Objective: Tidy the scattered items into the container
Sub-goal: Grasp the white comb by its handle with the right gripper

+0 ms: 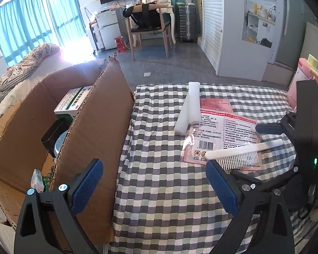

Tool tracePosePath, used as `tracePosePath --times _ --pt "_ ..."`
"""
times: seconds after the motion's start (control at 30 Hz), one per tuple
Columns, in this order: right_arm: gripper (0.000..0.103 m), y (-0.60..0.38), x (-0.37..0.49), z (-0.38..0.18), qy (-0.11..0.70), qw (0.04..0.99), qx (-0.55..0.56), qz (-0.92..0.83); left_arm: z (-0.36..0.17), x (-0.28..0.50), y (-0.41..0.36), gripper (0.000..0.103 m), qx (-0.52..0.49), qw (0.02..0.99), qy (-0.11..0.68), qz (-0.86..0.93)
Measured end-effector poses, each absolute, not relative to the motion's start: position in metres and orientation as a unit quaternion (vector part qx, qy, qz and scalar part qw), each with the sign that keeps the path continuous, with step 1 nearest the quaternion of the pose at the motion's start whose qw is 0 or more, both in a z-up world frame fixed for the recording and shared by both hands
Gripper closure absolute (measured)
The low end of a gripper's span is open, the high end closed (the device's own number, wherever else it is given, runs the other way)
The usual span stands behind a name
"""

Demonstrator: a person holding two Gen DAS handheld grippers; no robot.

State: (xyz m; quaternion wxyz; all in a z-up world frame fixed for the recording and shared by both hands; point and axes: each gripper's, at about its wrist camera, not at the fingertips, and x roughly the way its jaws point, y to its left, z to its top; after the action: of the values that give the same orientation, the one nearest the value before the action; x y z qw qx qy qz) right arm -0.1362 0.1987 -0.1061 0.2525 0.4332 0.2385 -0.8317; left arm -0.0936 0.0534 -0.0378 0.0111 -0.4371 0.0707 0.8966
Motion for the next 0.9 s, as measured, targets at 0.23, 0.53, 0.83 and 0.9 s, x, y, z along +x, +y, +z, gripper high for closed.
tracePosePath --times 0.23,0.53,0.83,0.9 --pt "0.059 0.209 -0.129 -0.097 0.198 0.282 0.458 -0.82 -0.039 -0.097 0.053 0.003 -0.438 0.009 0.075 0.896" --pt "0.091 0.216 -0.11 -0.08 0.146 0.277 0.457 -0.832 -0.041 -0.096 0.056 0.003 -0.435 0.013 0.081 0.897" --pt "0.08 0.217 -0.123 -0.093 0.172 0.266 0.469 -0.824 -0.04 -0.093 0.057 0.002 -0.434 0.015 0.079 0.897" --pt "0.08 0.217 -0.121 -0.092 0.174 0.282 0.475 -0.815 -0.041 -0.092 0.057 0.002 -0.435 0.014 0.082 0.897"
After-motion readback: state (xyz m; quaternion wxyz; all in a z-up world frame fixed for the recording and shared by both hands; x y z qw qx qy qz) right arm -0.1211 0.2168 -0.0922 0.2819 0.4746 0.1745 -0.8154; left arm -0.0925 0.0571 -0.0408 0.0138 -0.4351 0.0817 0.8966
